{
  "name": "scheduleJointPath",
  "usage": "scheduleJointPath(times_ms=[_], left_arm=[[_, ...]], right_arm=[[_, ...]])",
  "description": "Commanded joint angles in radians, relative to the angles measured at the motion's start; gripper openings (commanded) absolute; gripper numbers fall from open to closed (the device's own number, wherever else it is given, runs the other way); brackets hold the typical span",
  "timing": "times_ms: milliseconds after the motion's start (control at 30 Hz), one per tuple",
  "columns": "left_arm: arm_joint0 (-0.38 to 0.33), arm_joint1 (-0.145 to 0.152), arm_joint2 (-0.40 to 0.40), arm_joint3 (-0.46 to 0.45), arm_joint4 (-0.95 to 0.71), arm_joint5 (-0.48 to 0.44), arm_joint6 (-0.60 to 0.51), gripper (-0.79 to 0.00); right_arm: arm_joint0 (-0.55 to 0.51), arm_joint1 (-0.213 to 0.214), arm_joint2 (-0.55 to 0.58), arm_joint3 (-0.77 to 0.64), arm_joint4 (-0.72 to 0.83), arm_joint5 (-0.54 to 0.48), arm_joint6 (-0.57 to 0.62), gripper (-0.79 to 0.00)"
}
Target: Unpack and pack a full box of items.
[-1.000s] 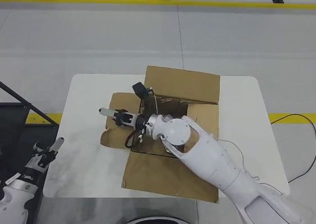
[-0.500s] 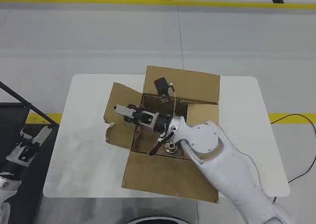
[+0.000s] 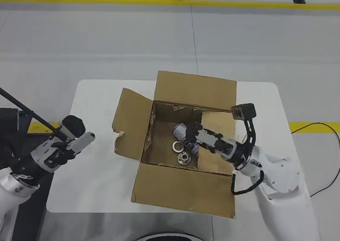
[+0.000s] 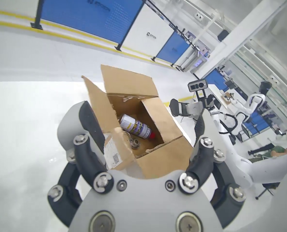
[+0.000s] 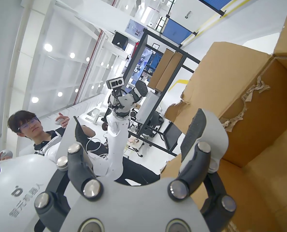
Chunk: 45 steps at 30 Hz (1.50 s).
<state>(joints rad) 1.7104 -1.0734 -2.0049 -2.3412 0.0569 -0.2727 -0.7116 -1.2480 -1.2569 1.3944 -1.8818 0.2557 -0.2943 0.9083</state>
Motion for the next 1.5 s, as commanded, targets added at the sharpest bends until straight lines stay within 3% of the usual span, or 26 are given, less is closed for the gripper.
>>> scheduleJointPath(times_ms=[0,200,433,967,1033,1267,1467], left_arm=[[-0.064,0.007,0.077,-0.003,0.026,0.039,-0.043,0.000],[-0.282,0.015,0.354,0.074,0.107,0.147,-0.111,0.000],[-0.531,-0.003,0.670,0.209,0.210,0.257,-0.105,0.000],[-0.531,-0.003,0.670,0.209,0.210,0.257,-0.105,0.000],[-0.534,-0.006,0.697,0.215,0.182,0.234,-0.107,0.000],[-0.739,-0.035,0.887,0.377,0.094,0.255,-0.195,0.000],[-0.906,-0.071,1.037,0.542,0.072,0.349,-0.238,0.000]], right_arm=[[-0.054,0.010,0.067,-0.021,0.033,-0.041,0.048,0.000],[-0.191,0.033,0.222,-0.022,0.111,-0.122,0.125,0.000],[-0.289,0.045,0.312,0.050,0.203,-0.181,0.143,0.000],[-0.289,0.045,0.312,0.050,0.203,-0.181,0.143,0.000],[-0.289,0.045,0.312,0.048,0.203,-0.180,0.138,0.000],[-0.327,0.051,0.350,-0.003,0.214,-0.233,0.097,0.000],[-0.366,0.056,0.397,-0.007,0.257,-0.271,0.081,0.000]])
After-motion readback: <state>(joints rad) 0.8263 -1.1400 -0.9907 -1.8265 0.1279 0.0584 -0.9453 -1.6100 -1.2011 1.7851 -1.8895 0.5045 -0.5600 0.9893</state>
